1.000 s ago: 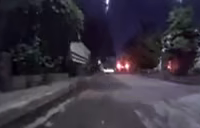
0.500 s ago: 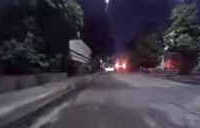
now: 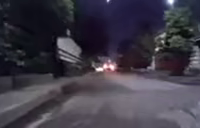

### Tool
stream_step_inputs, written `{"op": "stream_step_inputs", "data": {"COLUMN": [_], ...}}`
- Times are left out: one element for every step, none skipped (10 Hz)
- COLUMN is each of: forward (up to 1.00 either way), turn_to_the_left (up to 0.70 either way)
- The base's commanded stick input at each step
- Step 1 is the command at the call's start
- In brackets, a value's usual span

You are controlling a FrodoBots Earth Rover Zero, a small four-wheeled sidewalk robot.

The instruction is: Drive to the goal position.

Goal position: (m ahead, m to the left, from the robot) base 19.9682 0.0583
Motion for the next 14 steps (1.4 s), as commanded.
{"op": "stream_step_inputs", "data": {"forward": [0.85,0.85,0.85,0.85,0.85,0.19,0.56,0.85,0.85,0.85,0.85,0.85,0.85,0.85], "turn_to_the_left": [-0.27,-0.01,0.02,0.02,0.02,0.00,0.01,0.02,0.02,0.09,0.31,0.36,0.36,0.02]}}
